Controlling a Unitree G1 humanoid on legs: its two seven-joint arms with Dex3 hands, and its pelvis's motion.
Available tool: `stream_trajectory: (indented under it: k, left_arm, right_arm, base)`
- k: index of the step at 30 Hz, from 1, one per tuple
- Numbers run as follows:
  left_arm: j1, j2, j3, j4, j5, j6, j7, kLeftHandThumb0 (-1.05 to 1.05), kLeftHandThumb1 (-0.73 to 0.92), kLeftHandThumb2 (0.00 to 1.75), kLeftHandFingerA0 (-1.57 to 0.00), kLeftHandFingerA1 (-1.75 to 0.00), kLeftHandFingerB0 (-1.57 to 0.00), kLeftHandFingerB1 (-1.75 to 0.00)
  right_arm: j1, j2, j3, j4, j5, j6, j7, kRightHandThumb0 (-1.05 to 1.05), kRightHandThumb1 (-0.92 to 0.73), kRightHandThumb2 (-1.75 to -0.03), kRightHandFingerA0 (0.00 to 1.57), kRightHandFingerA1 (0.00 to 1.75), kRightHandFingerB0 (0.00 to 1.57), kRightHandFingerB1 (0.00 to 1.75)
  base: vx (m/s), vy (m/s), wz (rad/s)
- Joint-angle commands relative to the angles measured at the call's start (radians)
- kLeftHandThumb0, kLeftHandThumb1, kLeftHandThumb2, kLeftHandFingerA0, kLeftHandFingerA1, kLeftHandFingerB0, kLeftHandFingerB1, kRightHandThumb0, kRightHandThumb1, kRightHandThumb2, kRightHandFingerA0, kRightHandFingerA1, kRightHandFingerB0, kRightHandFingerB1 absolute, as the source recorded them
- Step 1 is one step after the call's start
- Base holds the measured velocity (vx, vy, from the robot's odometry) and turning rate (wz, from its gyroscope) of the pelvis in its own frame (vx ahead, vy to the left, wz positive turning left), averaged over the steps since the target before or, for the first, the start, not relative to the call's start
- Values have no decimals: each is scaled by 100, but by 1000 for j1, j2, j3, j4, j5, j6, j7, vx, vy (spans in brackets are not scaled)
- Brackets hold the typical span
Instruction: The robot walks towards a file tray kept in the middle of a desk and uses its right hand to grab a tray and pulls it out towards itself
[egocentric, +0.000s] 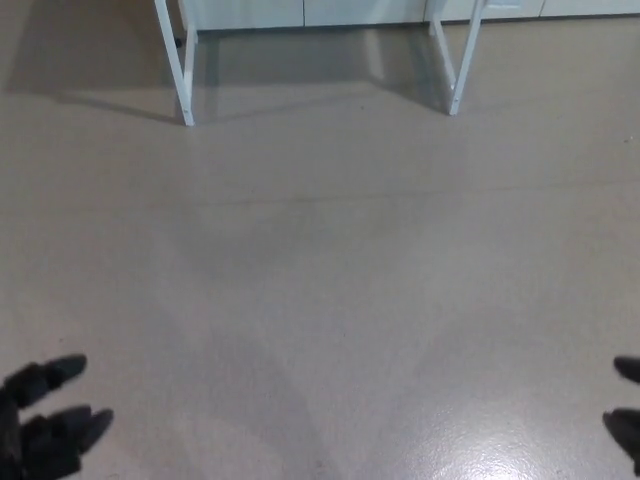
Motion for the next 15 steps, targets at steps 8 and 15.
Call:
stream_trajectory:
  k: [8, 15]
  left_arm:
    - [48, 37, 41, -84, -117, 109, -137, -31, 46, 53, -46, -42, -42, -36]
    - [93, 30, 43, -107, -125, 115, -138, -30, 45, 53, -47, -42, -43, -37]
  right_arm:
    - [91, 14, -41, -109, 137, 69, 79, -20, -56, -56, 49, 52, 44, 48]
    - [133, 2, -16, -116, 116, 54, 84, -22, -57, -56, 50, 53, 43, 46]
  base:
    - [0, 0, 0]
    - [0, 0, 0]
